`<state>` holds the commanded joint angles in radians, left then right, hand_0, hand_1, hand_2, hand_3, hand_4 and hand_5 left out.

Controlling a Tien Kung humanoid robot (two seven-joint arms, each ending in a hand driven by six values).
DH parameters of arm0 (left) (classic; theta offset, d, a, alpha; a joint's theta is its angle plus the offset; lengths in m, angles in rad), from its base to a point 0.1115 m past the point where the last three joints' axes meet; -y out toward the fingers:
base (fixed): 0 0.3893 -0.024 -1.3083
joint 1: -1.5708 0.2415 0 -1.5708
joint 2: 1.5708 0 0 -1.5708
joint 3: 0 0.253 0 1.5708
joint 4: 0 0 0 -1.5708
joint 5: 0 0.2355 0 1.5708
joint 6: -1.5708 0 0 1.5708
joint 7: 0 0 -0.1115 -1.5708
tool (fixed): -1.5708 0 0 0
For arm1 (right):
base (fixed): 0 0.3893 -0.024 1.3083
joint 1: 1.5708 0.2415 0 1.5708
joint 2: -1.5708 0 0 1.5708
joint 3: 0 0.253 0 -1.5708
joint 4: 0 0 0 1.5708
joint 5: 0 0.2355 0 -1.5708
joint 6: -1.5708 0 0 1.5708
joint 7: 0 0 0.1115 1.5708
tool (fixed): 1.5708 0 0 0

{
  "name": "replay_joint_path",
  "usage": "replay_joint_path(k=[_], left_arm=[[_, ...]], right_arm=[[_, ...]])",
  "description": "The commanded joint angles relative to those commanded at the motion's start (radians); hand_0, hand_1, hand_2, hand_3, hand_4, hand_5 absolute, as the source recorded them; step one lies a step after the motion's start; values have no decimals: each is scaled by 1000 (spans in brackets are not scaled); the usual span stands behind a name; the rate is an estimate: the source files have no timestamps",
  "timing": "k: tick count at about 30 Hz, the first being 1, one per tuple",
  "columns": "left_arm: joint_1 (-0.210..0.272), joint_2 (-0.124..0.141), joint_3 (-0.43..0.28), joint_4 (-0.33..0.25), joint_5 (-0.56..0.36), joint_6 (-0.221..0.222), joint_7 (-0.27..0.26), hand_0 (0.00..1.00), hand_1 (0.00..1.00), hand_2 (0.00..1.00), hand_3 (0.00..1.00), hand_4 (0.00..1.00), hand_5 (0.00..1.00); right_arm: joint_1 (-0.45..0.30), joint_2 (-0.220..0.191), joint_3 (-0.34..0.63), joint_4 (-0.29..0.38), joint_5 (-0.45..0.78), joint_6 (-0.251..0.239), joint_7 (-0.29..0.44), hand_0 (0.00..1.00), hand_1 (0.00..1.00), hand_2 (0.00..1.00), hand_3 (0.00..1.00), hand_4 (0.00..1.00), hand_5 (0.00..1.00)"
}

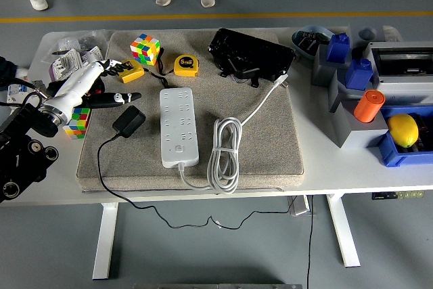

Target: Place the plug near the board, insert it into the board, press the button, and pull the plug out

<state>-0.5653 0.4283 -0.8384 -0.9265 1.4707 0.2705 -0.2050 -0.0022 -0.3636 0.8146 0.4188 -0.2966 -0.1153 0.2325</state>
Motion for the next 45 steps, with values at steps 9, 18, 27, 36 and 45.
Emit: replay_joint_path(k=[9,18,27,36,45], left_arm=[[79,-16,-123,38,-351,6,-140,771,803,812,794,998,781],[161,-79,-180,63,-675,70,-239,733,732,727,721,998,520],[193,-118,-252,72,-684,69,-260,697,694,682,697,986,431],[193,-117,-281,59,-674,64,-250,684,680,676,688,981,426],[180,-108,-280,61,-672,57,-236,671,665,669,685,978,428]], right_arm=[[1,8,-4,-10,9,1,-1,711,714,725,617,998,604],[1,8,-35,-26,32,3,-10,709,714,724,616,998,605],[0,15,-31,-28,32,3,-21,710,714,724,617,998,609],[1,16,-28,-29,31,2,-28,711,717,724,617,998,611],[6,15,-27,-30,29,1,-33,714,717,724,621,998,624]])
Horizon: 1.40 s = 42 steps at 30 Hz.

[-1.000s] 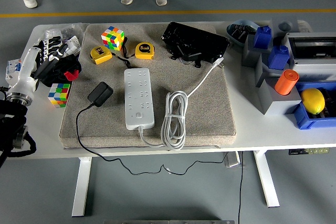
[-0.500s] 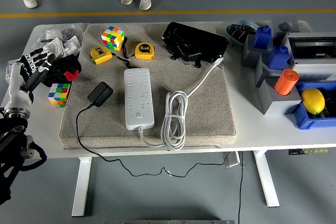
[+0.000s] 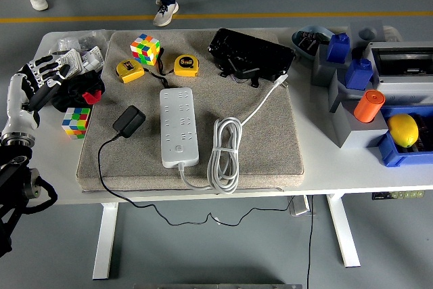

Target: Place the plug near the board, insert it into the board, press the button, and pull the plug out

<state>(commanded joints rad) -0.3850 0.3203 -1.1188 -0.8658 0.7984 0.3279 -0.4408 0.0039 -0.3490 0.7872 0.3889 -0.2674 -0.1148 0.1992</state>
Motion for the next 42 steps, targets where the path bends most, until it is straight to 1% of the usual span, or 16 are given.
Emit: replay_joint_path(k=[15,31,42], left_arm=[[14,-6,-4,-7,-3,-5,16,671,656,665,683,976,431],[18,-1,-9,-23,-2,-14,27,658,649,662,681,974,435],[9,8,-8,-28,-2,-13,36,658,644,661,680,972,439]], right_arm=[[-2,-4,-7,1,0,1,-1,713,719,724,620,998,630],[-6,-8,-12,1,3,3,-5,714,717,724,621,998,636],[-7,-6,-1,1,1,3,-6,715,717,723,621,998,636]])
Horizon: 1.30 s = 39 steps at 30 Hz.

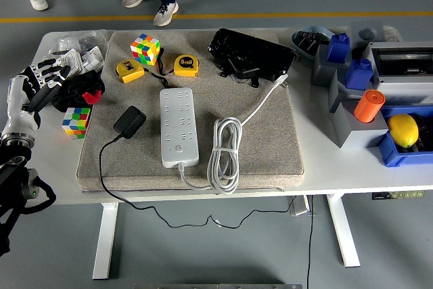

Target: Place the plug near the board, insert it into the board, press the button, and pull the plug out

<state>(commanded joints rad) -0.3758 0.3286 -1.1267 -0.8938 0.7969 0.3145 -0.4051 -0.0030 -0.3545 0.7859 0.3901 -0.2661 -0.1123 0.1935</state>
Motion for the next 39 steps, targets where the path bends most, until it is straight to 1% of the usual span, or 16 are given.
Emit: replay_joint_path(k=[5,11,27,39], left_arm=[[-2,2,0,-1,-1,0,0,658,644,661,680,972,439],[9,4,4,-5,0,0,1,656,645,661,679,972,440],[13,4,1,-10,2,0,1,655,641,661,676,970,443],[5,3,-2,-15,2,1,-3,655,641,659,670,970,445]], right_arm=[[7,-2,-10,0,2,0,0,715,717,723,621,998,636],[4,-11,-18,0,3,-1,1,714,717,723,621,998,637],[1,-5,-14,1,2,0,-1,714,718,723,620,998,640],[2,-6,-6,0,3,-2,1,714,717,723,619,998,639]])
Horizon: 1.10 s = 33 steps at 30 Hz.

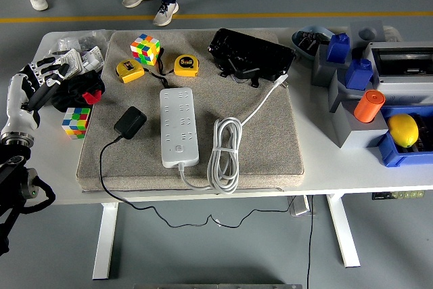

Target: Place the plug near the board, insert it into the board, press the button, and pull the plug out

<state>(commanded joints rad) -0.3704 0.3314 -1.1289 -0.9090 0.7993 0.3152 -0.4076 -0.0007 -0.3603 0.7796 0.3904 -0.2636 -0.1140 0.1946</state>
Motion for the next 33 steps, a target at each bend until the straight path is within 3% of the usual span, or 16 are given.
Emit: replay_joint_path(k=[33], left_arm=[[-2,-10,-23,-3,0,0,-2,656,640,653,649,962,436]], right_arm=[[4,6,12,0,-5,1,-2,714,718,722,616,998,639]])
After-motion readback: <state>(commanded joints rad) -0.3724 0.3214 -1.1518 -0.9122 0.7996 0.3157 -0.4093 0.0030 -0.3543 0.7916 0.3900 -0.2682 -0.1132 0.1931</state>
